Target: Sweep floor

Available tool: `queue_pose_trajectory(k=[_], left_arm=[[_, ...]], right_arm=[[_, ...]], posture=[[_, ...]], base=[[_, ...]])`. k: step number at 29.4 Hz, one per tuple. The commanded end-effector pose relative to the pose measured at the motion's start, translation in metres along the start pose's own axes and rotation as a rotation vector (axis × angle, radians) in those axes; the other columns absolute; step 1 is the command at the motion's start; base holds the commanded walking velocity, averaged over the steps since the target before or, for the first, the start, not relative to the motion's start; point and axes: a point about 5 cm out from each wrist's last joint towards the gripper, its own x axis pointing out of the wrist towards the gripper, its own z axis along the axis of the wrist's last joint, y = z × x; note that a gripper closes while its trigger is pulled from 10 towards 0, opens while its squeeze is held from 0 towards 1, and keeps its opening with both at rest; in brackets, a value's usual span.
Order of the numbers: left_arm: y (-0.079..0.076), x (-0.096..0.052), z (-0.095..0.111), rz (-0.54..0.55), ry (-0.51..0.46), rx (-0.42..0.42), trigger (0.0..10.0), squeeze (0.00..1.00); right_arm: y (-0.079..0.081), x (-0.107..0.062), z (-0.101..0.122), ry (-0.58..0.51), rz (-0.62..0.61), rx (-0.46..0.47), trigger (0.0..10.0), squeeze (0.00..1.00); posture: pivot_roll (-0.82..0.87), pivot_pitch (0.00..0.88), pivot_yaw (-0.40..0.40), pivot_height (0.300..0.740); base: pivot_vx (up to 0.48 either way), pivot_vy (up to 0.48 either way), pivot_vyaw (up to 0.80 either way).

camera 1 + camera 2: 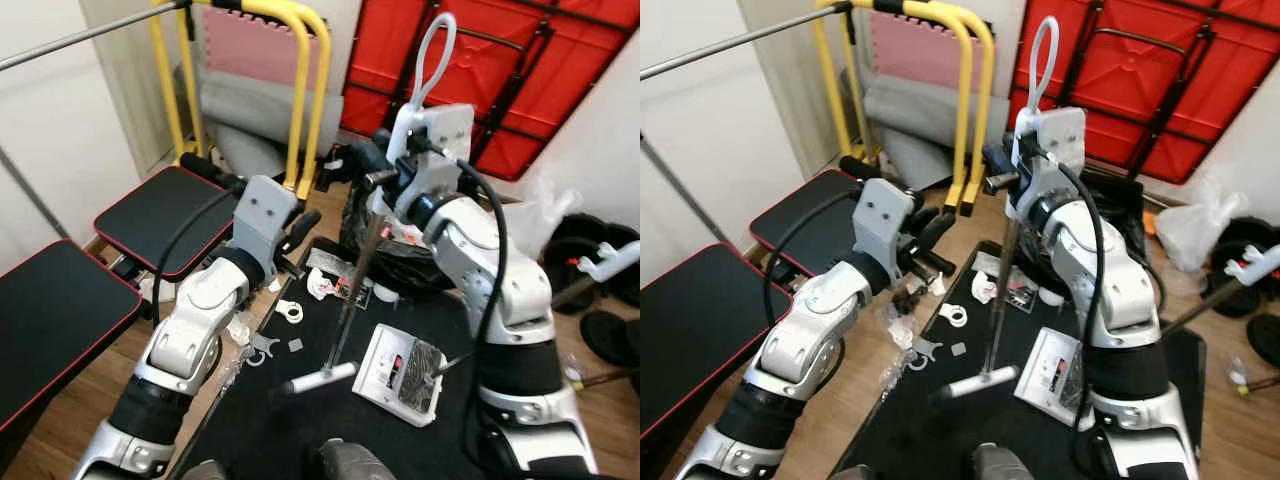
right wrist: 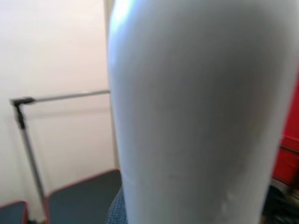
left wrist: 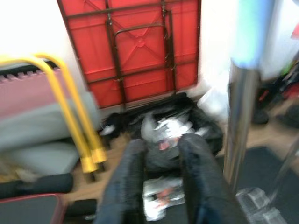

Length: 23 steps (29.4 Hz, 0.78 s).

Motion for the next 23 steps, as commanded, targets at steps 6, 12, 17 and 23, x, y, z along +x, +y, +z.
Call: queue_pose_trajectory(k=[6, 12, 17, 23], left_arm=[[-0.017, 0.011, -0.013, -0.12, 0.098, 0.186, 10.0, 1.0], [-0.014, 0.017, -0.01, -0.065, 0.096, 0.177, 10.0, 1.0], [-0.005, 0.021, -0.015, 0.028, 0.133, 0.15, 10.0, 1.0], [0.011, 0.022, -0.023, 0.152, 0.2, -0.012, 10.0, 0.0]], right_arm=[[0.021, 0.016, 0.033, -0.095, 0.027, 0.081, 10.0, 0.0], [0.029, 0.026, 0.048, -0.121, 0.026, 0.167, 10.0, 0.0], [0.026, 0.032, 0.054, -0.124, 0.01, 0.191, 10.0, 0.0], [0.023, 0.034, 0.061, -0.133, -0.006, 0.242, 10.0, 0.0]], posture=[[-0.14, 0.043, -0.159, 0.74], [-0.15, 0.042, -0.158, 0.74], [-0.15, 0.039, -0.155, 0.74], [-0.15, 0.038, -0.154, 0.74]], base=[[0.0, 0.0, 0.0], [0.0, 0.0, 0.0], [0.0, 0.0, 0.0], [0.0, 0.0, 0.0]])
